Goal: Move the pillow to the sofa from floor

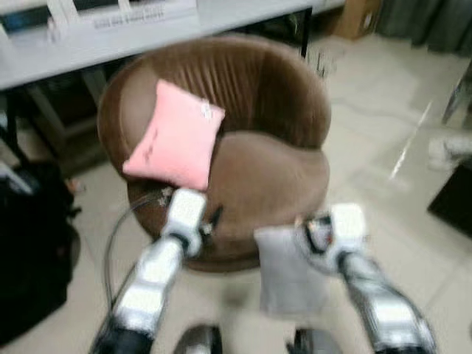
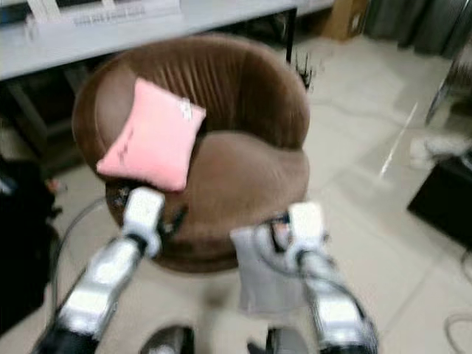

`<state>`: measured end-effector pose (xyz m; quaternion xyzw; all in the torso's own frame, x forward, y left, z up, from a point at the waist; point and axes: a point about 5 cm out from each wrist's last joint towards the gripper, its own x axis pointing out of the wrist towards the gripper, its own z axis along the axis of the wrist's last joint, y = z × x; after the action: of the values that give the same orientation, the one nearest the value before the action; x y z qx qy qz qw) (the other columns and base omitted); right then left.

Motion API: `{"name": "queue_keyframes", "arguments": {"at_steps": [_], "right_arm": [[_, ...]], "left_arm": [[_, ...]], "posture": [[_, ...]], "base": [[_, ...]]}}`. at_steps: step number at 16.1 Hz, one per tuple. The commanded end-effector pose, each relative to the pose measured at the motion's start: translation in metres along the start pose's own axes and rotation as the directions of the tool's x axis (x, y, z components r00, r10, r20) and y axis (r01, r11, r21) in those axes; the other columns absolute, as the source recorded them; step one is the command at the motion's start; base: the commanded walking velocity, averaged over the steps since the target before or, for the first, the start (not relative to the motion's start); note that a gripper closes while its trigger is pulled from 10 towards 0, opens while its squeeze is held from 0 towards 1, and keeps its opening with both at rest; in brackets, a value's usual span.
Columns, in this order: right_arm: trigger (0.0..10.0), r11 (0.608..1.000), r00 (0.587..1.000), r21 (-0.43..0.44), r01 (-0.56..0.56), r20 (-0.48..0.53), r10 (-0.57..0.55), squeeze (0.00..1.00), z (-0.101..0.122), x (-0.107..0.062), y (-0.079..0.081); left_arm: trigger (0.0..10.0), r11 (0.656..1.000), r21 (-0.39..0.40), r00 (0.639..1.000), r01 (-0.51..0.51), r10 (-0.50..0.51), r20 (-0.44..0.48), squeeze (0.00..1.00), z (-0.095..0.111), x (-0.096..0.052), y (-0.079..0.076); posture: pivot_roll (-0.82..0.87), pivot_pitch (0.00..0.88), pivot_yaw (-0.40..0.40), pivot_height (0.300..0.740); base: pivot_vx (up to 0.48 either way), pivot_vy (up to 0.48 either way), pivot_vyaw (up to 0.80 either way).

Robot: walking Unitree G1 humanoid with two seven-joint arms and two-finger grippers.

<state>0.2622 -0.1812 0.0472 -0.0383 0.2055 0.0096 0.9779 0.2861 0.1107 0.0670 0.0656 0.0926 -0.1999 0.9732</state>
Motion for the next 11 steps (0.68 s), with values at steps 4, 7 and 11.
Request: {"name": "queue_keyframes", "arguments": {"at_steps": [4, 7, 11], "right_arm": [[10.0, 0.998, 0.999, -0.033, 0.047, 0.009, -0.047, 0.00, 0.004, -0.013, -0.019], [10.0, 0.998, 1.000, -0.066, 0.008, 0.009, -0.008, 0.00, 0.013, -0.011, -0.022], [10.0, 0.992, 0.995, -0.076, -0.101, -0.014, 0.100, 0.00, 0.015, 0.005, -0.001]], "left_arm": [[10.0, 0.998, -0.032, 0.998, 0.056, -0.056, 0.011, 0.00, 0.003, 0.015, -0.019], [10.0, 0.999, -0.051, 1.000, 0.009, -0.008, 0.018, 0.00, -0.001, 0.015, -0.019], [10.0, 0.995, -0.038, 0.996, -0.093, 0.093, 0.011, 0.00, -0.009, -0.004, 0.003]], "posture": [[-0.18, 0.047, 0.098, 0.654], [-0.15, 0.038, 0.028, 0.654], [-0.05, 0.020, -0.037, 0.654]], "base": [[0.307, 0.000, 0.00], [0.289, 0.000, 0.00], [0.314, 0.000, 0.00]]}}
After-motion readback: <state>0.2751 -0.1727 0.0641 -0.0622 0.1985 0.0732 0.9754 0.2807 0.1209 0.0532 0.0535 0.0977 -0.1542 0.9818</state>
